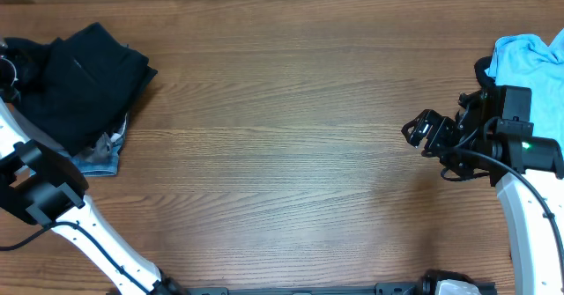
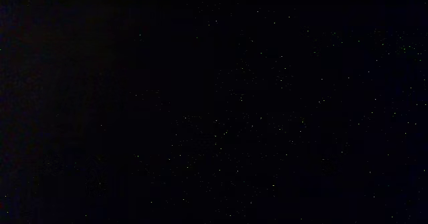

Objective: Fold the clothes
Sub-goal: 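Carry the folded black garment left with the left gripper onto the stack, then press and adjust the black garment on the stack with the left gripper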

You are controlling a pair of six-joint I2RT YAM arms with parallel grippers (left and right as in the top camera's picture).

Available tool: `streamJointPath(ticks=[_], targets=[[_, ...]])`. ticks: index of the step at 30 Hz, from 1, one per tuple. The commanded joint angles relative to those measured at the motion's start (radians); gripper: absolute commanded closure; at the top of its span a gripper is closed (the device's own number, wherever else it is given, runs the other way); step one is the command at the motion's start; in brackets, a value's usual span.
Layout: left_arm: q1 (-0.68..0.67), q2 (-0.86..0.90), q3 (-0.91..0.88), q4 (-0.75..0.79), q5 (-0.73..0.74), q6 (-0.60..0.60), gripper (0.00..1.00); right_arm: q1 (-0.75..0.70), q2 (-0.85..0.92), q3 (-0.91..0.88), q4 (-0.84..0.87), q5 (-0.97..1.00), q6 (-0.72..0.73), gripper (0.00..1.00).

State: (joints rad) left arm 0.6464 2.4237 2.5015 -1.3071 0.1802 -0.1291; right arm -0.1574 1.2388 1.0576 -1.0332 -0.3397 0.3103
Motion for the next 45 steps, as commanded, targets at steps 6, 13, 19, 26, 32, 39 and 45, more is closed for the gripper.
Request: streamJointPath(ticks=[6, 13, 19, 26, 32, 39, 45], targets=[[0.03, 0.026, -0.019, 0.0, -0.188, -0.088, 0.94, -0.003, -0.002, 0.002, 0.003, 0.006, -0.003, 0.0], [0.05, 0.043, -0.019, -0.042, -0.286, -0.198, 0.53, -0.003, -0.002, 0.002, 0.003, 0.006, -0.003, 0.0], [0.09, 0.04, -0.019, -0.047, -0.187, -0.216, 0.12, -0.003, -0.002, 0.002, 0.003, 0.006, -0.003, 0.0], [0.109, -0.056, 0.053, -0.051, -0.074, -0.22, 0.09, -0.003, -0.002, 0.002, 0.003, 0.006, -0.003, 0.0], [0.109, -0.183, 0.084, -0.042, 0.1, -0.227, 0.09, -0.003, -0.002, 0.002, 0.003, 0.006, -0.003, 0.0], [0.111, -0.237, 0.083, -0.124, 0.254, -0.163, 0.91, -0.003, -0.002, 0.002, 0.003, 0.006, -0.003, 0.0], [0.087, -0.196, 0.027, -0.264, 0.42, 0.037, 0.96, -0.003, -0.002, 0.002, 0.003, 0.006, -0.003, 0.0]])
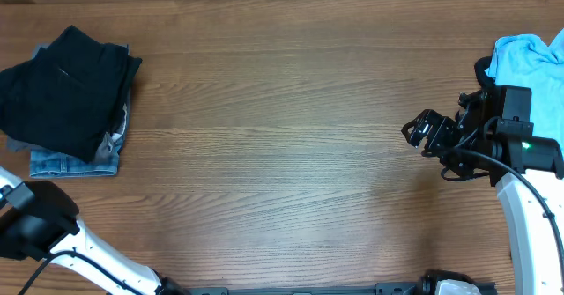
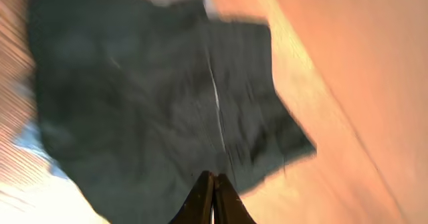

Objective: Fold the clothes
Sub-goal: 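Press and adjust the black garment on the stack with the left gripper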

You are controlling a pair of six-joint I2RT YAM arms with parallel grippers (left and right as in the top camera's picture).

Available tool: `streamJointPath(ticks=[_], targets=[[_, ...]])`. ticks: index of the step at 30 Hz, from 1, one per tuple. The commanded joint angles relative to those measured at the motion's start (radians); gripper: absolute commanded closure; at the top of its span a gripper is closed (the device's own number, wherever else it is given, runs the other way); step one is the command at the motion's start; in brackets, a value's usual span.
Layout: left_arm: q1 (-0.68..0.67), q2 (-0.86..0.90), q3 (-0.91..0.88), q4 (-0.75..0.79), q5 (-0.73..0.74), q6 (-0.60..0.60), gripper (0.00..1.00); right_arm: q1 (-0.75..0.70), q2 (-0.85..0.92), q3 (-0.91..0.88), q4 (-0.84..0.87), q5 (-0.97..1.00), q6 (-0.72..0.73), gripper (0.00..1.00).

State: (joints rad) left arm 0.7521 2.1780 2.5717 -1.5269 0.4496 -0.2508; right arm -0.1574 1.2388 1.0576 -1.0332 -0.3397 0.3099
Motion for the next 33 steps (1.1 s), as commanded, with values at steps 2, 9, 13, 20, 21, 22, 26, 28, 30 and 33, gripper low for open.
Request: streamJointPath(ticks=[2, 9, 13, 20, 21, 22, 26, 28, 30, 33], targets=[[-0.022, 0.067, -0.078, -0.049, 0.174, 0.183, 0.96, -0.003, -0.002, 0.002, 0.003, 0.006, -0.002, 0.0], [-0.021, 0.125, -0.246, -0.051, 0.179, 0.23, 0.96, -0.003, -0.002, 0.002, 0.003, 0.006, -0.002, 0.0], [-0.019, 0.15, -0.418, 0.012, 0.167, 0.268, 0.96, -0.003, -0.002, 0.002, 0.003, 0.006, -0.002, 0.0], [-0.006, 0.154, -0.77, 0.236, 0.146, 0.245, 0.96, -0.003, -0.002, 0.002, 0.003, 0.006, -0.002, 0.0], [-0.002, 0.154, -0.804, 0.264, 0.146, 0.237, 0.96, -0.003, -0.002, 0.002, 0.003, 0.006, -0.002, 0.0], [0.011, 0.154, -0.869, 0.336, 0.146, 0.237, 0.96, -0.003, -0.002, 0.002, 0.003, 0.006, -0.002, 0.0], [0.055, 0.151, -0.9, 0.371, 0.389, 0.296, 0.96, -0.003, -0.002, 0.002, 0.003, 0.006, -0.002, 0.0], [0.074, 0.143, -0.867, 0.331, 0.581, 0.357, 0.94, -0.003, -0.002, 0.002, 0.003, 0.006, -0.002, 0.0], [0.086, 0.124, -0.813, 0.276, 0.708, 0.392, 0.93, -0.003, -0.002, 0.002, 0.003, 0.006, -0.002, 0.0], [0.084, 0.074, -0.731, 0.221, 0.722, 0.395, 0.94, -0.003, -0.002, 0.002, 0.003, 0.006, -0.002, 0.0]])
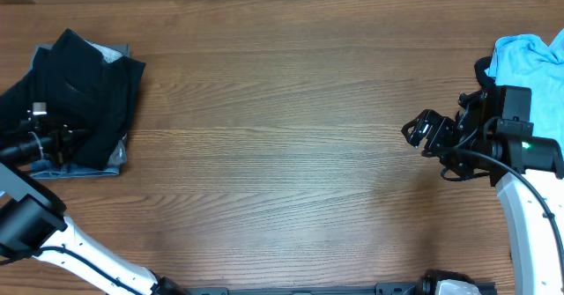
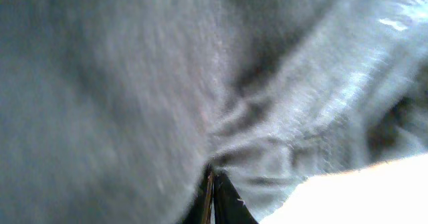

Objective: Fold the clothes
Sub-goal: 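Press and adjust the black garment on the stack with the left gripper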

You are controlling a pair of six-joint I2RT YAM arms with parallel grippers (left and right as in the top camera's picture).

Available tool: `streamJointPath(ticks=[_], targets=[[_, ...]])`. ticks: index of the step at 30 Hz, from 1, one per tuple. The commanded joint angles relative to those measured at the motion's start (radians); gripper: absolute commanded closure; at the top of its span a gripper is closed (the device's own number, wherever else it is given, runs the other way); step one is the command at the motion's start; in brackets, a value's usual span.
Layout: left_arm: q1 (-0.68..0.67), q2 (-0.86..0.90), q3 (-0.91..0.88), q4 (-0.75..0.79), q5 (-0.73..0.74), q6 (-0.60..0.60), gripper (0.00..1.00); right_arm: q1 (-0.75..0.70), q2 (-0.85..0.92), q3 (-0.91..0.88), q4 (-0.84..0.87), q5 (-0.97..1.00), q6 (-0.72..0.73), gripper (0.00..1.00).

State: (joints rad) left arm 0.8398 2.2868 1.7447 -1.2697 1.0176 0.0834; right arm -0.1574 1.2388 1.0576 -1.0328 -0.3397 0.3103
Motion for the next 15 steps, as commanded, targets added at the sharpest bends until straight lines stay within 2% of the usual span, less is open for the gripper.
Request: streamJointPath(ticks=[1, 9, 15], targets=[[-0.01, -0.054, 0.118, -0.046, 0.155, 0.063, 0.94, -0.003, -0.002, 0.002, 0.002, 0.006, -0.003, 0.0], [-0.131, -0.154, 0.183, -0.005, 0.253, 0.064, 0.91, -0.003, -0.002, 0.002, 0.002, 0.006, -0.003, 0.0], [-0.288, -0.145, 0.147, 0.116, 0.105, 0.065, 0.93, -0.003, -0.002, 0.002, 0.002, 0.006, -0.003, 0.0]])
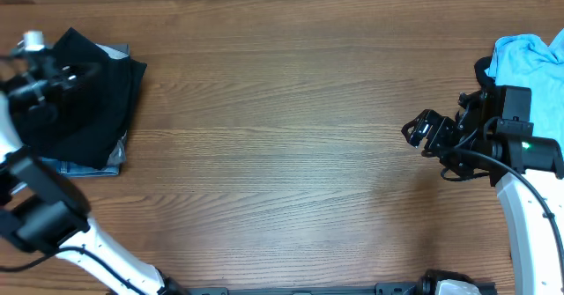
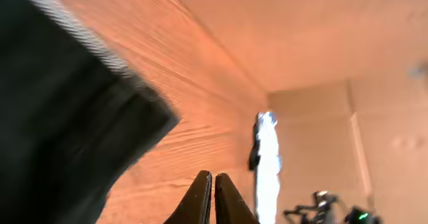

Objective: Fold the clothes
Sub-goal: 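Press and adjust the black garment on the stack with the left gripper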

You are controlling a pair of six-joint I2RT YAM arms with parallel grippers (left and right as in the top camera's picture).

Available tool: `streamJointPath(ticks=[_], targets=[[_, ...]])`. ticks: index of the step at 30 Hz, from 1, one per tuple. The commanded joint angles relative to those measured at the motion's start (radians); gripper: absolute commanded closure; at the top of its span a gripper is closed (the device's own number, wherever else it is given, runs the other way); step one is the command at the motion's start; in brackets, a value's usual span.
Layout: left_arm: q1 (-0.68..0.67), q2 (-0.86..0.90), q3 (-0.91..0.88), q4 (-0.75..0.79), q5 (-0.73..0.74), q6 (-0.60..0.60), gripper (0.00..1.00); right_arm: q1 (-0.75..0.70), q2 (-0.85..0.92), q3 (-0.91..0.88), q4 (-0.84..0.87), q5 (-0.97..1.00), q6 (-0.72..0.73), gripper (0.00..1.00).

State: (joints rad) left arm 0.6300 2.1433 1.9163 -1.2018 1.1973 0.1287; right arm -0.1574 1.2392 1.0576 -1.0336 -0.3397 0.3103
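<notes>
A black garment [image 1: 88, 110] lies on top of folded blue denim [image 1: 84, 165] at the table's far left. My left gripper [image 1: 81, 71] is over the garment's upper part. In the left wrist view its fingers [image 2: 212, 187] are shut together with nothing between them, the black garment [image 2: 53, 124] to their left and bare wood ahead. My right gripper [image 1: 416, 129] hovers over the wood at the right, holding nothing that I can see. From overhead I cannot tell how its jaws stand. A light blue garment [image 1: 529, 55] lies crumpled at the far right.
The wooden table [image 1: 282, 154] stretches between the two piles. The right arm's body [image 1: 520, 145] stands in front of the blue garment. Across the table the left wrist view shows the blue garment [image 2: 267, 157] as a bright strip.
My left gripper has moved from the left middle of the black garment to its upper part. Its camera no longer shows fabric close up and now looks across the table. The right arm stays put.
At first my left arm lay over the bunched black garment, its camera dark. Then the arm was clear at the lower left and the garment lay flatter on the denim. Later the shut gripper was against the garment's left part, and now it is over the top.
</notes>
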Motion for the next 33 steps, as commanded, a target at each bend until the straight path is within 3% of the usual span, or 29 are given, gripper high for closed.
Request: streamJointPath(ticks=[1, 6, 17, 25, 33], targets=[[-0.098, 0.0, -0.031, 0.069, -0.11, 0.001, 0.93, -0.003, -0.002, 0.002, 0.003, 0.006, -0.003, 0.0], [-0.159, 0.027, -0.036, 0.136, -0.282, -0.065, 0.95, -0.003, -0.002, 0.002, 0.003, 0.006, -0.003, 0.0], [-0.172, 0.175, -0.036, 0.19, -0.251, -0.049, 0.95, -0.003, -0.002, 0.002, 0.003, 0.006, -0.003, 0.0], [-0.151, 0.323, -0.036, 0.186, 0.059, 0.087, 0.92, -0.003, -0.002, 0.002, 0.003, 0.006, -0.003, 0.0], [-0.096, 0.223, 0.06, 0.127, 0.18, 0.085, 0.91, -0.003, -0.002, 0.002, 0.003, 0.006, -0.003, 0.0]])
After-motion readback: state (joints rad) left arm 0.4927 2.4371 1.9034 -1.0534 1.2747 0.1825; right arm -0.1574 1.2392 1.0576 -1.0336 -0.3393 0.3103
